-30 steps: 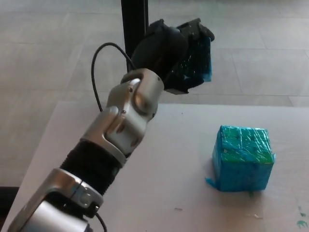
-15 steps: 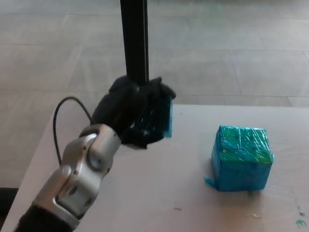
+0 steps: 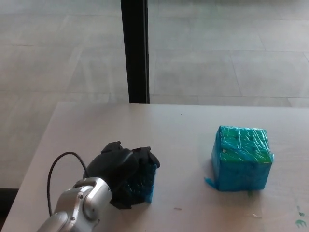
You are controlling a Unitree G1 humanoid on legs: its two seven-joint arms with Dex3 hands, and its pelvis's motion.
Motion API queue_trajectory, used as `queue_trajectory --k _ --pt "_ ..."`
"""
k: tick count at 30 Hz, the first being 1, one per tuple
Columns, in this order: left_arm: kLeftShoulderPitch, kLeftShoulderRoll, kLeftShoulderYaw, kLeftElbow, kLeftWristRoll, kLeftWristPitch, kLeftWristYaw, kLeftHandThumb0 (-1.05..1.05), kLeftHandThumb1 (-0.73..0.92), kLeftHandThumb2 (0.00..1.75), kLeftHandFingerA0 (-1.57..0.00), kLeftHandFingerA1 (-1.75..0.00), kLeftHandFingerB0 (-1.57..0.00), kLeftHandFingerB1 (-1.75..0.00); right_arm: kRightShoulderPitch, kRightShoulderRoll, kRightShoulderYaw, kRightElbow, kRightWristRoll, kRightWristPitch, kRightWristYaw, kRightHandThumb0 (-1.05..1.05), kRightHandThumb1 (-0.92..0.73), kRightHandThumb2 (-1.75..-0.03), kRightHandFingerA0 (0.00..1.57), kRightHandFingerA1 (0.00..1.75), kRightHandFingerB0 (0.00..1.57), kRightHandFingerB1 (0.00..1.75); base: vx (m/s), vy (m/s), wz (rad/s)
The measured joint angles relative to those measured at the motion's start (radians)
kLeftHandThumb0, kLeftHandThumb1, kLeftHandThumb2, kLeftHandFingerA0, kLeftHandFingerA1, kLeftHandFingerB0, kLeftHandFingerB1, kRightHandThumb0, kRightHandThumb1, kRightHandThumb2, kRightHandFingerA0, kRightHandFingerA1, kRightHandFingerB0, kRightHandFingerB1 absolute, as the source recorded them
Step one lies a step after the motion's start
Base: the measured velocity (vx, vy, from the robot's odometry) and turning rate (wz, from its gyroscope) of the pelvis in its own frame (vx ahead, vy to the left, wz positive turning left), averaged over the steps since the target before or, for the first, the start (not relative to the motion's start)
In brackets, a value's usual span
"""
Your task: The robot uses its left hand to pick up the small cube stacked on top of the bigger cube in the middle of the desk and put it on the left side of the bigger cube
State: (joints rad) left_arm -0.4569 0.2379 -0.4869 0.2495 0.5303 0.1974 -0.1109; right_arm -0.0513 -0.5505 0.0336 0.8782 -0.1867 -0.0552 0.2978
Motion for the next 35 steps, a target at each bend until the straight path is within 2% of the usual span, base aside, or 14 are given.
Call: queue_trajectory --k 1,2,3,5,8,22,23,24,25,27,28,30,31,35 --pt "-0.003 0.000 -0.003 0.000 0.001 0.006 -0.008 -0.22 0.75 0.75 -0.70 -1.37 -0.80 -0.87 0.001 0.000 0.000 -0.003 0.000 0.000 0.000 -0.56 -0.36 -0.82 0.86 0.89 0.70 0.69 0.00 0.000 0.00" --pt "-0.007 0.000 -0.006 0.000 0.002 0.011 -0.016 -0.25 0.72 0.67 -0.56 -0.93 -0.75 -0.67 0.001 0.000 0.000 -0.006 0.000 -0.001 0.000 -0.57 -0.36 -0.82 0.83 0.88 0.70 0.69 0.00 0.000 0.00" --pt "-0.012 0.001 -0.011 0.000 0.003 0.018 -0.025 -0.32 0.70 0.61 -0.17 -0.66 -0.33 -0.44 0.001 0.000 0.000 -0.005 0.000 -0.002 0.000 -0.55 -0.28 -0.93 0.83 0.88 0.67 0.74 0.00 0.000 0.00" --pt "-0.025 0.004 -0.028 -0.002 0.009 0.037 -0.049 -0.44 0.51 0.55 0.00 -0.30 -0.01 -0.27 0.001 0.000 0.000 -0.004 0.000 -0.003 0.000 -0.54 -0.28 -0.94 0.84 0.88 0.68 0.74 0.00 0.000 0.00" --pt "-0.038 0.005 -0.055 -0.008 0.018 0.069 -0.089 -0.88 0.42 0.56 0.00 0.00 0.00 0.00 0.001 0.000 0.000 -0.003 0.000 -0.005 0.000 -0.53 -0.35 -0.81 0.85 0.85 0.72 0.66 0.00 0.000 0.00" --pt "-0.083 0.048 -0.074 -0.091 0.023 0.226 -0.289 -0.97 0.57 0.58 0.00 0.00 0.00 0.00 0.002 0.001 -0.003 0.017 0.002 -0.019 0.000 -0.54 -0.27 -0.91 0.87 0.88 0.68 0.73 0.00 0.000 0.00" --pt "-0.082 0.057 -0.057 -0.109 0.019 0.231 -0.299 -0.99 0.55 0.95 0.00 -0.10 0.00 0.00 0.002 0.001 -0.003 0.017 0.002 -0.021 0.000 -0.54 -0.34 -0.79 0.89 0.86 0.73 0.65 0.00 0.000 0.00" --pt "-0.080 0.069 -0.034 -0.131 0.015 0.235 -0.306 -0.94 0.57 0.61 0.00 0.00 0.00 0.00 0.002 0.001 -0.003 0.018 0.002 -0.023 0.000 -0.53 -0.26 -0.91 0.87 0.89 0.68 0.73 0.00 0.000 0.00" --pt "-0.076 0.084 -0.002 -0.167 0.011 0.239 -0.313 -0.97 0.53 0.96 0.00 -0.13 0.00 0.00 0.003 0.001 -0.003 0.019 0.002 -0.025 0.000 -0.55 -0.33 -0.80 0.88 0.87 0.71 0.66 0.00 0.000 0.00" --pt "-0.065 0.108 0.059 -0.240 0.003 0.245 -0.321 -0.93 0.49 0.98 0.00 -0.28 0.00 0.00 0.004 0.001 -0.003 0.019 0.002 -0.027 0.000 -0.54 -0.26 -0.90 0.86 0.88 0.68 0.73 0.00 0.000 0.00" --pt "-0.056 0.117 0.088 -0.272 -0.002 0.246 -0.322 -1.03 0.63 0.60 0.00 -0.23 0.00 0.00 0.004 0.001 -0.003 0.019 0.002 -0.028 0.000 -0.55 -0.31 -0.95 0.84 0.88 0.68 0.74 0.00 0.000 0.00" --pt "-0.037 0.135 0.144 -0.313 -0.011 0.243 -0.322 -1.05 0.64 0.60 0.00 -0.19 0.00 0.00 0.004 0.001 -0.003 0.019 0.002 -0.030 0.001 -0.55 -0.36 -0.77 0.87 0.86 0.72 0.65 0.00 0.000 0.00" --pt "-0.022 0.150 0.187 -0.342 -0.023 0.243 -0.323 -0.93 0.49 0.98 0.00 -0.22 0.00 0.00 0.004 0.001 -0.003 0.019 0.002 -0.030 0.001 -0.55 -0.35 -0.77 0.90 0.87 0.72 0.65 0.00 0.000 0.00" --pt "0.027 0.187 0.311 -0.413 -0.046 0.243 -0.324 -0.98 0.55 0.95 0.00 -0.23 0.00 0.00 0.003 0.001 -0.003 0.019 0.001 -0.030 0.001 -0.55 -0.35 -0.77 0.89 0.87 0.72 0.65 0.00 0.000 0.00"
